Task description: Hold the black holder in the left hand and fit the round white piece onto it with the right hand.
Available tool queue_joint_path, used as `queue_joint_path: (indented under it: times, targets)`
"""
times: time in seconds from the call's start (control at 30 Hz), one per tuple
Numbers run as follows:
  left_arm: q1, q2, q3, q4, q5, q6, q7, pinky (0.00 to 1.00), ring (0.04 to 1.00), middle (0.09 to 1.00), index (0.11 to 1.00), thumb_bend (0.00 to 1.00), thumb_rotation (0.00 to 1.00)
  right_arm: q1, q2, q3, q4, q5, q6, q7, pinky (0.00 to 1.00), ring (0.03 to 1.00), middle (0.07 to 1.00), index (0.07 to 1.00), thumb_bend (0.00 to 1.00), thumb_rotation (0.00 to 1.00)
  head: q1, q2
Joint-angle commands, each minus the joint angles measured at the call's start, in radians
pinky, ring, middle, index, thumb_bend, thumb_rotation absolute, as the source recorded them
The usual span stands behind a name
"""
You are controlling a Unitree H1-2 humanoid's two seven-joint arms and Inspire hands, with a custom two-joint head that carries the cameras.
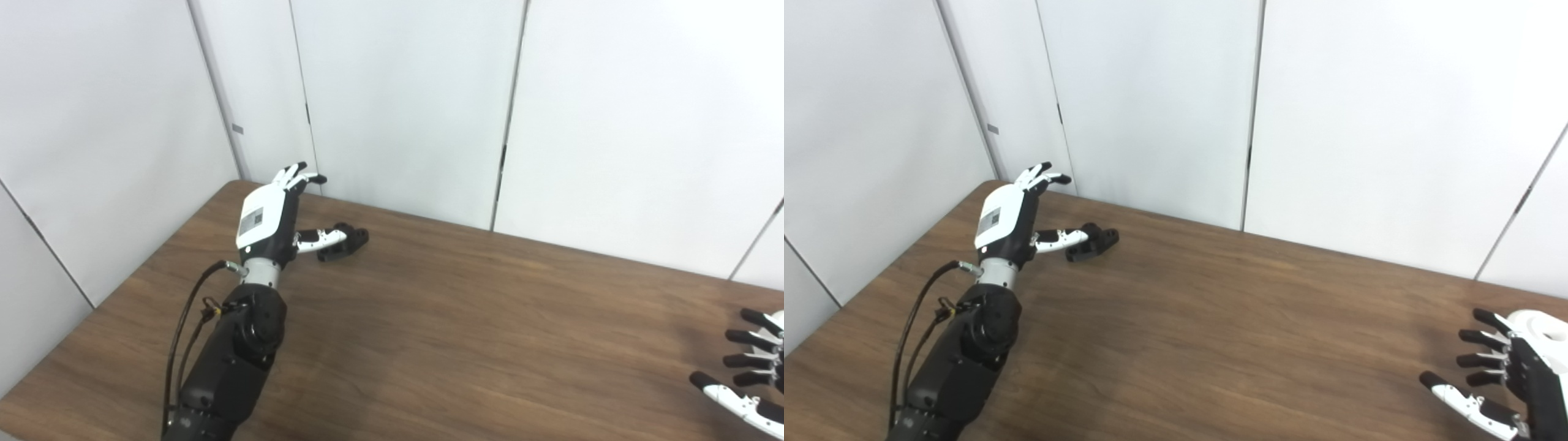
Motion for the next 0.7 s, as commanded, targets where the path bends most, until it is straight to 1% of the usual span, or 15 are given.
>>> queue_joint_path:
  times: [0.0,0.07,0.17,0.2,0.27,0.4,0.47,0.57,0.67]
  targets:
    - [-0.052,0.040,-0.004,-0.012,0.028,0.016,0.017,0.81,0.967,0.942,0.745,0.94,0.35,-0.034,-0.016,-0.006,-0.041,-0.001,-0.013,-0.002,0.46,0.576,0.702,0.792,0.57,0.11,-0.001,0.003]
    - [-0.057,0.048,-0.012,0.005,0.032,0.033,0.013,0.83,0.978,0.950,0.742,0.97,0.36,-0.035,-0.017,-0.005,-0.039,-0.004,-0.016,-0.003,0.46,0.577,0.699,0.790,0.56,0.11,-0.001,0.003]
    - [-0.063,0.055,-0.023,0.020,0.039,0.058,0.009,0.83,0.988,0.957,0.732,1.00,0.37,-0.035,-0.016,-0.005,-0.041,-0.004,-0.015,-0.002,0.46,0.578,0.698,0.789,0.56,0.12,-0.002,0.005]
    - [-0.065,0.058,-0.026,0.027,0.035,0.063,0.005,0.85,0.994,0.963,0.731,1.00,0.36,-0.034,-0.016,-0.005,-0.044,-0.005,-0.012,-0.002,0.46,0.578,0.698,0.790,0.57,0.13,-0.002,0.005]
    - [-0.068,0.064,-0.033,0.042,0.030,0.066,0.004,0.88,0.999,0.966,0.726,1.00,0.35,-0.034,-0.014,-0.004,-0.047,-0.006,-0.008,-0.002,0.46,0.581,0.698,0.790,0.57,0.14,-0.002,0.005]
    - [-0.079,0.084,-0.060,0.091,0.038,0.067,0.003,0.87,0.998,0.963,0.704,1.00,0.34,-0.032,-0.017,-0.005,-0.040,-0.005,-0.015,-0.002,0.46,0.580,0.696,0.789,0.57,0.14,-0.005,0.008]
    - [-0.086,0.095,-0.075,0.118,0.038,0.065,0.000,0.87,0.996,0.963,0.690,0.99,0.34,-0.032,-0.020,-0.006,-0.036,-0.004,-0.018,-0.002,0.46,0.576,0.697,0.788,0.57,0.16,-0.005,0.007]
    - [-0.097,0.109,-0.093,0.145,0.027,0.068,-0.020,0.87,0.986,0.961,0.682,0.99,0.34,-0.031,-0.020,-0.008,-0.041,-0.001,-0.011,0.000,0.45,0.570,0.696,0.787,0.58,0.17,-0.005,0.009]
    - [-0.112,0.114,-0.104,0.173,0.016,0.070,-0.032,0.87,0.972,0.953,0.681,1.00,0.34,-0.029,-0.018,-0.010,-0.054,0.004,0.002,0.005,0.45,0.569,0.696,0.788,0.58,0.16,-0.006,0.010]
